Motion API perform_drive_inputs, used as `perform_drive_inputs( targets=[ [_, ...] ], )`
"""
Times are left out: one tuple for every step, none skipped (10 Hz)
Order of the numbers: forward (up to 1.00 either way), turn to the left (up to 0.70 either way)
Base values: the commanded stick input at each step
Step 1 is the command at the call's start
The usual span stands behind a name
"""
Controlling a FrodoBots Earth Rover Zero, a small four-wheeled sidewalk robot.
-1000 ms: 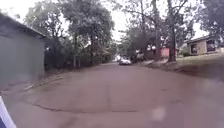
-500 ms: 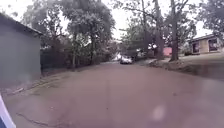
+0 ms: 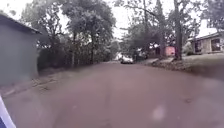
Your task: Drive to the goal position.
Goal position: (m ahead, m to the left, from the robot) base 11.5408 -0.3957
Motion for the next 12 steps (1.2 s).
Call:
perform_drive_inputs(
  targets=[
    [0.70,0.00],
    [0.70,0.00],
    [0.70,0.00],
    [0.70,0.00],
    [0.70,0.00],
    [0.70,0.00],
    [0.70,0.00],
    [0.70,0.00],
    [0.70,0.00],
    [0.70,0.00],
    [0.70,0.00],
    [0.70,0.00]
  ],
)
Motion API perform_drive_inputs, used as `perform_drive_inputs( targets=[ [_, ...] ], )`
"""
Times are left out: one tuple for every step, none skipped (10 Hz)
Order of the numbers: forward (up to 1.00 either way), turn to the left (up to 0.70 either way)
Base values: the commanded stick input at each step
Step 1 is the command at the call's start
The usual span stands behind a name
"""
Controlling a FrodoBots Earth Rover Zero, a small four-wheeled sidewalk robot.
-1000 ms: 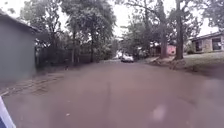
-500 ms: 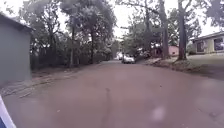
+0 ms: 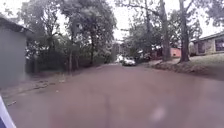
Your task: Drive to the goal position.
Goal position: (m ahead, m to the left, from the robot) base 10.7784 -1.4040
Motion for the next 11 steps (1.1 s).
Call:
perform_drive_inputs(
  targets=[
    [0.70,0.00],
    [0.70,0.00],
    [0.70,0.00],
    [0.70,0.00],
    [0.70,0.00],
    [0.70,0.00],
    [0.70,0.00],
    [0.70,0.00],
    [0.70,0.00],
    [0.70,0.00],
    [0.70,-0.03]
  ],
)
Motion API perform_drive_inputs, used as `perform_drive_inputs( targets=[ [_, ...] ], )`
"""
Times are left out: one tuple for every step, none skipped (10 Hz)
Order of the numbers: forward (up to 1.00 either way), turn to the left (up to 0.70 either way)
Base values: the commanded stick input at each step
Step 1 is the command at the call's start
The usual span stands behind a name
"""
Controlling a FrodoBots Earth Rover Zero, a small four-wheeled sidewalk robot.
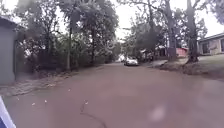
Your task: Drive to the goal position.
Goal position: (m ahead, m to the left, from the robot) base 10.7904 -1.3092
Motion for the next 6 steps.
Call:
perform_drive_inputs(
  targets=[
    [0.70,-0.29],
    [0.70,-0.35],
    [0.70,-0.35],
    [0.70,-0.35],
    [0.70,-0.35],
    [0.70,-0.35]
  ],
)
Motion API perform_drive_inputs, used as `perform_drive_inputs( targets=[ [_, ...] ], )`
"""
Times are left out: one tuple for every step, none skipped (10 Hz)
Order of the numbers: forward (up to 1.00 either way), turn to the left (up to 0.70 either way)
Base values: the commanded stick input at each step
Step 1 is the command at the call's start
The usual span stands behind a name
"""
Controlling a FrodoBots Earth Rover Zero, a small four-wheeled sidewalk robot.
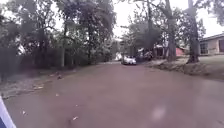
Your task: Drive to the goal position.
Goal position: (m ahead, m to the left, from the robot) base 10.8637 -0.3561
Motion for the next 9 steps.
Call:
perform_drive_inputs(
  targets=[
    [0.70,0.00],
    [0.70,0.00],
    [0.70,0.00],
    [0.70,0.00],
    [0.70,0.00],
    [0.70,0.00],
    [0.70,0.00],
    [0.70,0.00],
    [0.70,0.00]
  ],
)
